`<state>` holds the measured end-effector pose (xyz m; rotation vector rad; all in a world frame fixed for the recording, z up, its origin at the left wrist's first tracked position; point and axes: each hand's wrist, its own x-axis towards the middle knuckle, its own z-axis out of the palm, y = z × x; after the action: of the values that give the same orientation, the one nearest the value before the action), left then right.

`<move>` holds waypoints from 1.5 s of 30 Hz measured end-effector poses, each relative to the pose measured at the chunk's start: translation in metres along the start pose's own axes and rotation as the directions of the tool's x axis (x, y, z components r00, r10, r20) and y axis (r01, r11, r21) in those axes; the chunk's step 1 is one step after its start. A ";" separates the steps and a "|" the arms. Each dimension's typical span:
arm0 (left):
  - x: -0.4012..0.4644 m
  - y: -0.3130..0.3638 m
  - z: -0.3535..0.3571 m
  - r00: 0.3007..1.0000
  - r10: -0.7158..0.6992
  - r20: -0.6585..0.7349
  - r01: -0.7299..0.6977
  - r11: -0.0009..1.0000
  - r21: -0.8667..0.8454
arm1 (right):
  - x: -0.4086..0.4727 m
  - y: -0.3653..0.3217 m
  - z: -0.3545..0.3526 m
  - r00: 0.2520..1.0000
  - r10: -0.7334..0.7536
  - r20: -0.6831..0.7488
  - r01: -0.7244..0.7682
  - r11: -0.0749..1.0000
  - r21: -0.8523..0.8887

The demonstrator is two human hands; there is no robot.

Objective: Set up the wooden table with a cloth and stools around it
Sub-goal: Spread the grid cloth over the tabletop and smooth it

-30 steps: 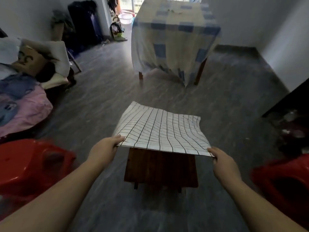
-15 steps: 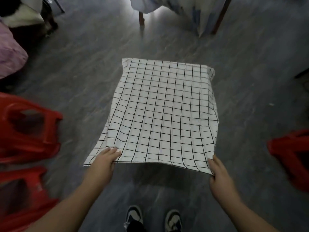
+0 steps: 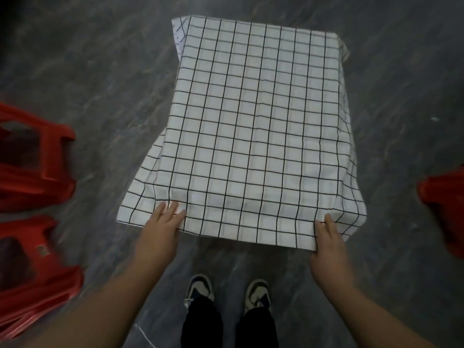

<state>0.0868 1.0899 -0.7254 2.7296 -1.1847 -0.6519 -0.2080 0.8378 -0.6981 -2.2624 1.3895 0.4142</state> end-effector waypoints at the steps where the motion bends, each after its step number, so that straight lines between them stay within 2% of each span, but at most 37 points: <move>1: 0.000 0.000 0.003 1.000 0.012 0.000 -0.012 1.000 0.021 | -0.001 0.001 0.001 1.000 0.003 -0.003 -0.003 0.999 -0.034; 6: -0.003 0.008 0.008 0.999 -0.031 0.027 0.031 0.999 -0.020 | -0.003 0.009 0.016 0.996 0.078 0.033 -0.078 0.997 0.004; 9: 0.002 0.011 0.008 0.996 -0.086 0.030 0.089 0.987 -0.135 | -0.004 0.009 0.022 0.982 0.158 0.108 -0.169 0.981 0.100; 11: 0.006 0.012 0.003 0.986 -0.167 0.007 0.164 0.961 -0.223 | -0.005 0.007 0.023 0.988 0.122 0.095 -0.133 0.984 0.117; 14: 0.007 0.017 -0.008 0.969 -0.242 -0.059 0.234 0.966 -0.111 | -0.005 -0.001 0.020 0.996 0.069 0.050 -0.076 0.986 0.145; 19: 0.008 0.034 -0.017 0.984 -0.155 -0.086 0.135 0.969 -0.209 | -0.004 -0.022 0.010 0.993 0.119 -0.003 -0.118 0.990 0.079; 22: 0.013 0.045 -0.025 0.992 -0.103 -0.076 0.078 0.957 -0.279 | -0.003 -0.032 -0.002 0.985 0.170 0.021 -0.171 0.985 0.039; 26: 0.021 0.059 -0.042 0.994 -0.108 -0.024 0.094 0.939 -0.332 | 0.000 -0.040 -0.022 0.970 0.234 0.068 -0.236 0.972 0.015; 30: 0.022 0.073 -0.064 0.992 -0.115 0.056 0.127 0.928 -0.350 | -0.001 -0.048 -0.046 0.982 0.180 0.048 -0.182 0.983 0.039; 33: 0.022 0.087 -0.079 0.994 -0.087 0.070 0.107 0.920 -0.376 | -0.005 -0.054 -0.060 0.992 0.125 0.030 -0.127 0.989 0.080; 36: 0.023 0.111 -0.088 0.999 0.002 0.052 0.018 0.928 -0.371 | -0.007 -0.055 -0.069 0.993 0.118 0.013 -0.119 0.982 0.144; 43: 0.047 0.188 -0.073 0.970 0.243 0.029 -0.224 0.931 -0.288 | -0.005 -0.017 -0.084 0.976 0.196 -0.095 -0.150 0.920 0.362; 45: 0.056 0.214 -0.061 0.955 0.295 0.024 -0.277 0.921 -0.273 | 0.002 0.004 -0.084 0.973 0.222 -0.065 -0.179 0.901 0.395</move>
<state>0.0019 0.8968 -0.6363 2.2725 -1.3630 -0.7993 -0.2094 0.7910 -0.6279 -1.8505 1.6068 0.0665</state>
